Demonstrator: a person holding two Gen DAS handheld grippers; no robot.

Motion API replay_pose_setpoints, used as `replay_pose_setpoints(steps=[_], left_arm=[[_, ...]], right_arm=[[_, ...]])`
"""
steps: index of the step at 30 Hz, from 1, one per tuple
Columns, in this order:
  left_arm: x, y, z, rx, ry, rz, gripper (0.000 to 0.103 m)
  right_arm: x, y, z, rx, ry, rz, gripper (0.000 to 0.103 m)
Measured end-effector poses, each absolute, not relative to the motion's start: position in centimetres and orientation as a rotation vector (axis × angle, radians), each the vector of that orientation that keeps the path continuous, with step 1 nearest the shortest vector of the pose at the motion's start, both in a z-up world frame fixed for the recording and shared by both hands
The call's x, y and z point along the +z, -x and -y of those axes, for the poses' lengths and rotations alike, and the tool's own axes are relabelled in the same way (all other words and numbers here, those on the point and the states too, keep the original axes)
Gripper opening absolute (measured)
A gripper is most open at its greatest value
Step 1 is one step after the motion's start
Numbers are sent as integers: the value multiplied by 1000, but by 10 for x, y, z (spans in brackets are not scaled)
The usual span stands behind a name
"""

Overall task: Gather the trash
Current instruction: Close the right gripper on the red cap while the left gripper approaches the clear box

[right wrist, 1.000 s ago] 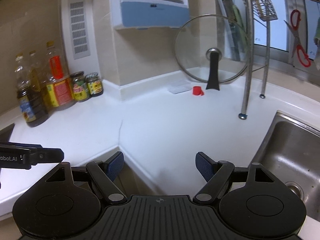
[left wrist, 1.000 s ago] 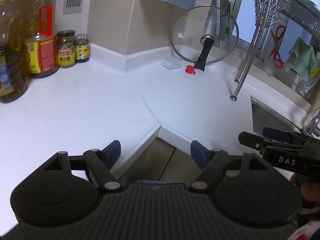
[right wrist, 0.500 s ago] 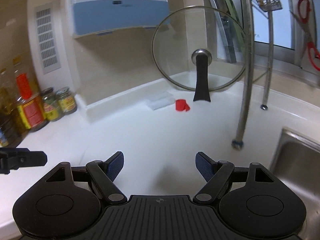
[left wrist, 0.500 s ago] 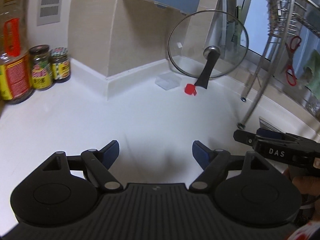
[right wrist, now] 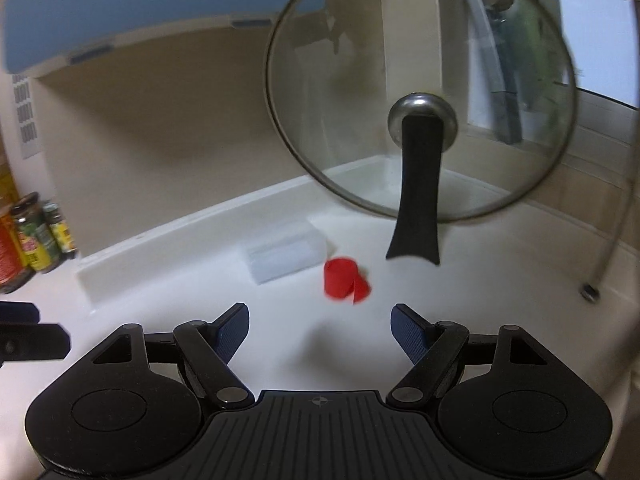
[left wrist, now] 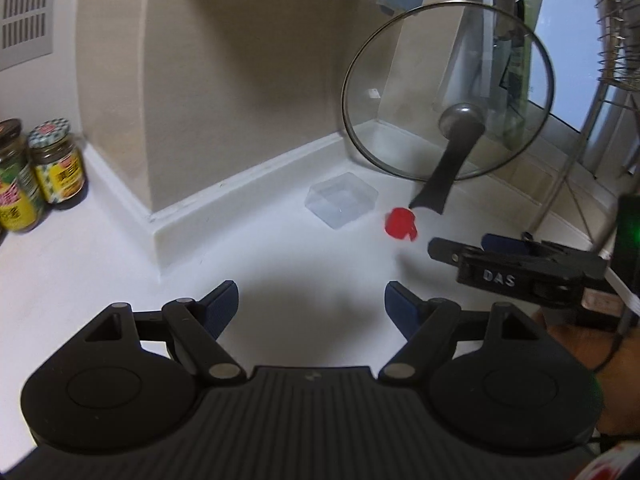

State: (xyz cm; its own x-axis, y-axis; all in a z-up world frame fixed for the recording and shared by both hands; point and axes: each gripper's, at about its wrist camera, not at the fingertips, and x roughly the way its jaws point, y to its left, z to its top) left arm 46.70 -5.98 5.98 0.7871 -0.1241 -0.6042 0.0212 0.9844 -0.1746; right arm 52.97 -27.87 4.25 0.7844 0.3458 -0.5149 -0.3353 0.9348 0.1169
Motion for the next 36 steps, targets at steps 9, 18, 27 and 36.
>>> replay_pose_setpoints(steps=[9, 18, 27, 36], left_arm=[[46, -521, 63, -65, 145, -661, 78], [33, -547, 70, -72, 143, -671, 78], [20, -576, 88, -112, 83, -663, 78], [1, -626, 109, -149, -80, -635, 78]], right_arm=[[13, -604, 264, 390, 44, -614, 59], [0, -623, 260, 405, 73, -629, 37], [15, -605, 273, 375, 32, -567, 37], [17, -589, 292, 327, -11, -589, 37]])
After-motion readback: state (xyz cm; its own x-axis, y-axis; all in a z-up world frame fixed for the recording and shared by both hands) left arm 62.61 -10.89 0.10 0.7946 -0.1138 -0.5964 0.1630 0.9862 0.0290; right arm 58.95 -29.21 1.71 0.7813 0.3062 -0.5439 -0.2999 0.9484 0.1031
